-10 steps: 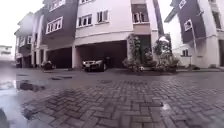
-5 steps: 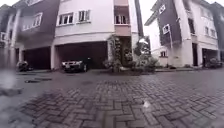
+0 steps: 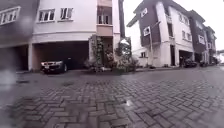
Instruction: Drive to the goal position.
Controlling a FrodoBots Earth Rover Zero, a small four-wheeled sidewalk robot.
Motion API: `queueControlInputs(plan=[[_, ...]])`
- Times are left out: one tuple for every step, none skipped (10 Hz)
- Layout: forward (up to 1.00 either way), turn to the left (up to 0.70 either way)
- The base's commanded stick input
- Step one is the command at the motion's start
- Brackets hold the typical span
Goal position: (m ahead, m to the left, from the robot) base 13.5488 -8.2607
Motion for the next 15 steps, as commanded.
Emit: queueControlInputs(plan=[[0.00, -0.70], [0.00, -0.70], [0.00, -0.70], [0.00, -0.70], [0.00, -0.70], [0.00, -0.70], [0.00, -0.70], [0.00, -0.70], [0.00, -0.70], [0.00, -0.70], [0.00, -0.70], [0.00, -0.70], [0.00, -0.70], [0.00, -0.70], [0.00, -0.61]])
